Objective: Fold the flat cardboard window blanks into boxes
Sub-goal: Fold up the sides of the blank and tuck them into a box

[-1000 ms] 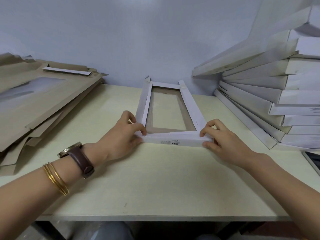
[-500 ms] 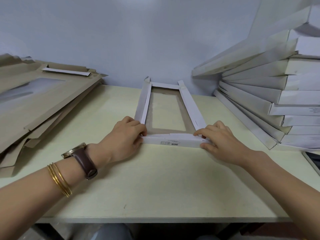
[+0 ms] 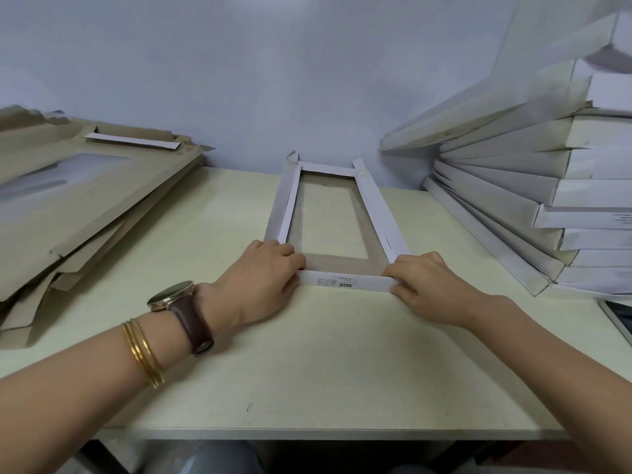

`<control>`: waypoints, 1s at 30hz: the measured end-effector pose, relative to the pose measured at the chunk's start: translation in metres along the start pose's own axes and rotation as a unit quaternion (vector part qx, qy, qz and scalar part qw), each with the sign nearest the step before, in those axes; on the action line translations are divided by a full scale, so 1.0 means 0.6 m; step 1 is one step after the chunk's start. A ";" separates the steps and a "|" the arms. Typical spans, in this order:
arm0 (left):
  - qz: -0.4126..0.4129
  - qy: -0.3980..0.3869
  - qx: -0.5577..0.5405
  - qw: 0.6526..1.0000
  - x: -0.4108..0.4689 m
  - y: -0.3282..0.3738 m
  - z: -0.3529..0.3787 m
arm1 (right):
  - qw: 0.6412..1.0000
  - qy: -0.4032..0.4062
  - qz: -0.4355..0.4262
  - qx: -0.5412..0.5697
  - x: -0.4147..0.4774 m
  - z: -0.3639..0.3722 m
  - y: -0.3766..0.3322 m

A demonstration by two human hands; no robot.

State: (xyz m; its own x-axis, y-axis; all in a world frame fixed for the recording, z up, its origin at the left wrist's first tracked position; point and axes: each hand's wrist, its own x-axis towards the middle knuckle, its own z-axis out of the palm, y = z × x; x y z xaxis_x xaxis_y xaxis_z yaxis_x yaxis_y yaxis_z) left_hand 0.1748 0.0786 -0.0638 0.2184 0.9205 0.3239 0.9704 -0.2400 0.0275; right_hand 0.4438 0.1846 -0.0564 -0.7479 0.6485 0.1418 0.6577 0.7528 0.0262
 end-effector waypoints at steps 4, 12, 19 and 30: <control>0.015 -0.026 -0.028 0.999 0.024 0.031 0.001 | 0.999 -0.012 -0.016 0.026 0.007 -0.007 -0.027; 0.017 -0.020 -0.093 0.995 0.061 0.078 0.021 | 0.998 0.031 -0.040 0.027 0.038 -0.006 -0.097; 0.036 -0.025 -0.130 0.991 0.048 0.062 0.017 | 0.998 0.024 -0.057 0.024 0.022 -0.005 -0.081; 0.035 -0.037 -0.110 0.993 0.034 0.023 0.012 | 0.999 0.038 -0.036 -0.008 -0.022 -0.011 -0.011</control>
State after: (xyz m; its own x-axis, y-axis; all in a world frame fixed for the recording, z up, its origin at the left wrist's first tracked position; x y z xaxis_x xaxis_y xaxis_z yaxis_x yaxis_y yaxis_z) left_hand 0.1933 0.0963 -0.0634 0.2987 0.9178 0.2615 0.9088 -0.3572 0.2155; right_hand 0.4498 0.1705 -0.0517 -0.7850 0.5814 0.2141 0.6040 0.7951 0.0555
